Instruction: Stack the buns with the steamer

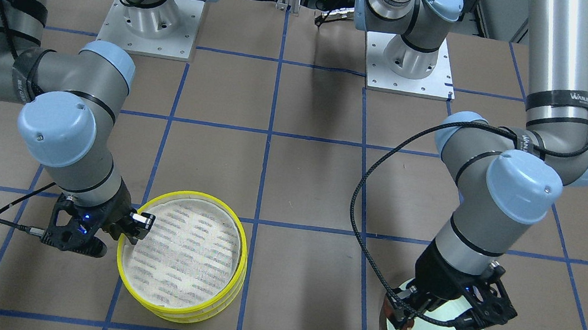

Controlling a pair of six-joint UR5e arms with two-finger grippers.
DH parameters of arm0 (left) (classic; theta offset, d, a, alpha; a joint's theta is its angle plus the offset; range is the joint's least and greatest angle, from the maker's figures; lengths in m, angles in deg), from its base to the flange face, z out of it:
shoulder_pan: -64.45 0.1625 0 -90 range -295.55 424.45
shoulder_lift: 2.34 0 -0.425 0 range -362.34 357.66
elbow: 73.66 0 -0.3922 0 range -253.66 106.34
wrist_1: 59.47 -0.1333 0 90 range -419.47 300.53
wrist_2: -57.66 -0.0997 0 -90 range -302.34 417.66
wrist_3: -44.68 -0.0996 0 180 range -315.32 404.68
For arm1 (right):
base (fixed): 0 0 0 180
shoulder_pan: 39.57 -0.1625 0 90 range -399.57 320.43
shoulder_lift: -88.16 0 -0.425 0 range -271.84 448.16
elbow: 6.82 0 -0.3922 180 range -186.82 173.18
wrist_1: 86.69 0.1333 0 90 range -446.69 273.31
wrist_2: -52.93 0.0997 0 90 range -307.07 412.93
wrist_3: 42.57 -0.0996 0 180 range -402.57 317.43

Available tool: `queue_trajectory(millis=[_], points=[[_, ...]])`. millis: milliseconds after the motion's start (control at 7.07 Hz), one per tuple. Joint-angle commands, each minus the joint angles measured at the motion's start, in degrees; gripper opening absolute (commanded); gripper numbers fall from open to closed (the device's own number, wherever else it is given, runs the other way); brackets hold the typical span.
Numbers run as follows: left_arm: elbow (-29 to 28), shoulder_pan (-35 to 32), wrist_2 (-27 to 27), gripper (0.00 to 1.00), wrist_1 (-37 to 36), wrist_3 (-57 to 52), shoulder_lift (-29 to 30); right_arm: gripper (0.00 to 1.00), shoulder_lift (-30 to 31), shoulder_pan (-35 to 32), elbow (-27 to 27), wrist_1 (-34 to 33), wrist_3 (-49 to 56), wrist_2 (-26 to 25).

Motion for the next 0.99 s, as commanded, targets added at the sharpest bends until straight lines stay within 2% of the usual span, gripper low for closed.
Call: queue_trajectory(millis=[0,141,283,424,566,707,848], points=[[-0.1,-6.9,3.0,0.00,-0.7,15.0,-1.8,1.00,1.8,0.1,0.7,-1.3,0.2,-3.0],[0.0,-9.9,5.3,0.00,-1.6,22.4,-1.0,1.00,5.2,0.2,1.0,2.0,0.7,-3.2],[0.1,-12.2,9.2,0.00,-7.6,29.9,0.3,1.00,9.8,0.2,1.0,8.3,0.9,-3.0],[0.1,-12.9,14.7,0.00,-9.2,30.5,1.3,1.00,15.8,0.2,1.0,17.6,1.6,-2.1],[0.1,-15.1,17.3,0.00,-9.2,30.5,2.0,1.00,20.7,0.1,1.0,22.1,2.2,-2.0],[0.1,-17.1,17.3,0.09,-9.2,30.2,3.3,1.00,24.7,-1.8,0.5,23.8,2.2,-2.0],[0.4,-17.3,17.3,0.40,-9.2,30.1,4.5,1.00,26.4,-3.2,0.7,23.8,2.2,-3.2]])
